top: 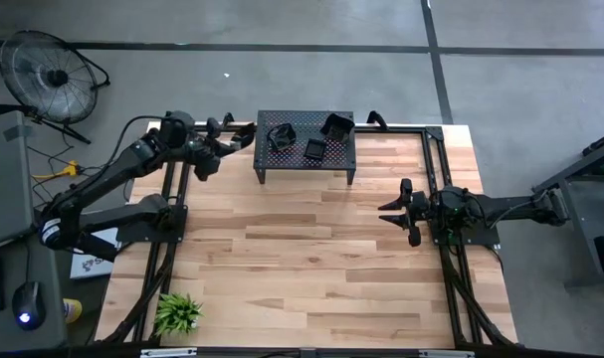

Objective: Pick & Place Mini shaped plates
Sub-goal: Stack the black leaf-shaped plate on top of the black leaf-shaped plate on the shelf

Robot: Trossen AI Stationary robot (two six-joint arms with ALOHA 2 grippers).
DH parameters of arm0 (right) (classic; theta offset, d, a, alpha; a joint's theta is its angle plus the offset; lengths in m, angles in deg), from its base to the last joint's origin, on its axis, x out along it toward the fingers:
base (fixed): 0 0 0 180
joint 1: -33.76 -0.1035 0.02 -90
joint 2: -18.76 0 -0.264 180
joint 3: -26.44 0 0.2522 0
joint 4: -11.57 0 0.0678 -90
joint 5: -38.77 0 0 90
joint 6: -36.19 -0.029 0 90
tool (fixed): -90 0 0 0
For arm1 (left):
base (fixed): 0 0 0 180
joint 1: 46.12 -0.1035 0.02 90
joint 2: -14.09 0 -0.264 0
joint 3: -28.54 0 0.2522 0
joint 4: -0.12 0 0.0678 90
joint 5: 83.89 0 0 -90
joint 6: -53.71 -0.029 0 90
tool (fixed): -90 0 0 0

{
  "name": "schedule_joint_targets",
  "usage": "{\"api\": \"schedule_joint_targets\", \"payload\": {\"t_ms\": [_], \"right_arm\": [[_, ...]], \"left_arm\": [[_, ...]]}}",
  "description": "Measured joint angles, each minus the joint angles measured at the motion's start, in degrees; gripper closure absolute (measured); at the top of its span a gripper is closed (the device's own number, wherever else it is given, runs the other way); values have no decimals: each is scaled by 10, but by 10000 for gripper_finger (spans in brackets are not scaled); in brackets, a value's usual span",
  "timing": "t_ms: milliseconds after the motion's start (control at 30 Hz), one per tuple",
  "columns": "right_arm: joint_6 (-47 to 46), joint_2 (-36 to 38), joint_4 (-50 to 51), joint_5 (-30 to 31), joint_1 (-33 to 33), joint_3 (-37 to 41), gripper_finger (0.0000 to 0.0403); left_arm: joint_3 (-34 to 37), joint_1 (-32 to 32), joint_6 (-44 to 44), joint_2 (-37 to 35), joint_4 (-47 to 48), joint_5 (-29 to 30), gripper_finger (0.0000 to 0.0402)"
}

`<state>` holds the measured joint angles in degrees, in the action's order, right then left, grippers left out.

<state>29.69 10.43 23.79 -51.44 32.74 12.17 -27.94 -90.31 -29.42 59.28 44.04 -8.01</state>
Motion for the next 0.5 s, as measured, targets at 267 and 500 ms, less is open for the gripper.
{"api": "schedule_joint_targets", "payload": {"t_ms": [267,500], "right_arm": [[0,0,0,0,0,0,293],[0,0,0,0,0,0,293]], "left_arm": [[0,48,-118,0,-43,-20,401],[0,115,-128,35,-123,82,401]]}}
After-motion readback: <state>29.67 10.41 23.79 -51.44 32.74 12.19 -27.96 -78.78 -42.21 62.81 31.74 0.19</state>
